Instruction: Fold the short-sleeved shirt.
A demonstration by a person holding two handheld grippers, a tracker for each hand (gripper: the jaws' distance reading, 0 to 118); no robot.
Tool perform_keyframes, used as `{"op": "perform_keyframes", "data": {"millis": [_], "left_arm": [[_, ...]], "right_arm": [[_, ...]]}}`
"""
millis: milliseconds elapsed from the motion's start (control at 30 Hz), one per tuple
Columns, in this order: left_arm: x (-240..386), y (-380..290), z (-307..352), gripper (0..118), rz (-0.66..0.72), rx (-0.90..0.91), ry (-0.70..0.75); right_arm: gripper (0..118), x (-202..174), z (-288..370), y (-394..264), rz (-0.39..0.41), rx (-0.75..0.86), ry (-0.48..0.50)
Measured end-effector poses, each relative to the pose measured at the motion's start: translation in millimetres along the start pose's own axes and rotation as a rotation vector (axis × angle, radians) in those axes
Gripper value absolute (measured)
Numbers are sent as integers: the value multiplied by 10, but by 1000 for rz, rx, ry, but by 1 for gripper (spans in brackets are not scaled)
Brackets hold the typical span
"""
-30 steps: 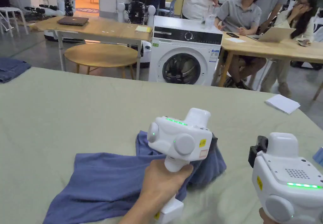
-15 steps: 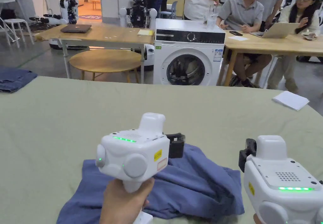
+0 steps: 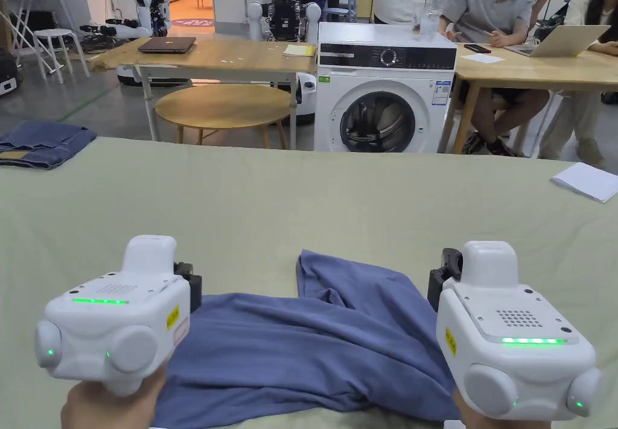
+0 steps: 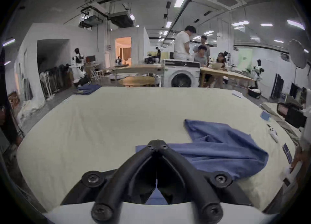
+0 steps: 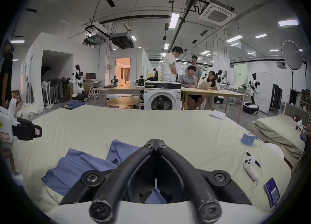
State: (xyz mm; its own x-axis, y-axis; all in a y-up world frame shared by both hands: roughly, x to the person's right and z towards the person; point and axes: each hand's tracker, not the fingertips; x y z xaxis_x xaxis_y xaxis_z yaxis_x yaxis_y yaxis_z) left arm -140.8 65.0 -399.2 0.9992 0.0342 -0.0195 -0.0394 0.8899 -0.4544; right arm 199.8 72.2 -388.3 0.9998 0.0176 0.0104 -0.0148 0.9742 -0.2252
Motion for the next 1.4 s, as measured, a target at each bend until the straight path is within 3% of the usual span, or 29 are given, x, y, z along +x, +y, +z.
{"op": "perform_keyframes", "data": {"millis": [200, 233, 433, 533, 767, 800, 833, 900, 1100, 1200, 1233, 1333, 1400], "left_arm": [[-280, 278, -347, 0, 42, -212, -22], [-616, 181, -760, 0, 49, -237, -27], [-718, 327, -1320, 2, 139, -449, -101], [-663, 302, -1544, 47, 167, -559, -120], [-629, 36, -2130, 46, 178, -703, -57], [-598, 5, -2133, 43, 119, -657, -13], [-543, -11, -2108, 32, 69, -626, 11], [-381, -72, -2084, 0, -61, -609, -19], [-281, -87, -1798, 0, -46, -526, -30], [-358, -23, -1625, 0, -20, -473, -44], [-379, -1, -1563, 0, -22, -461, -50], [-436, 77, -1378, 0, -1, -420, -59], [-486, 113, -1271, 0, 11, -402, -63]], "right_arm": [[0, 17, -125, -29, 16, -30, 3], [0, 32, -143, -36, 15, -34, 2], [0, 137, -228, -74, 23, -61, -14], [0, 199, -252, -108, 34, -76, -26], [0, 417, -268, -201, 33, -117, -59], [0, 461, -266, -215, 27, -124, -65], [0, 507, -269, -219, 21, -131, -70], [0, 624, -290, -213, 1, -144, -83], [0, 989, -599, -85, -78, -277, -85], [0, 1081, -912, -62, -74, -369, -68], [2, 1087, -1021, -66, -56, -412, -75], [39, 1135, -1453, -145, -48, -579, -22], [46, 1146, -1687, -243, -40, -666, -17]]}}
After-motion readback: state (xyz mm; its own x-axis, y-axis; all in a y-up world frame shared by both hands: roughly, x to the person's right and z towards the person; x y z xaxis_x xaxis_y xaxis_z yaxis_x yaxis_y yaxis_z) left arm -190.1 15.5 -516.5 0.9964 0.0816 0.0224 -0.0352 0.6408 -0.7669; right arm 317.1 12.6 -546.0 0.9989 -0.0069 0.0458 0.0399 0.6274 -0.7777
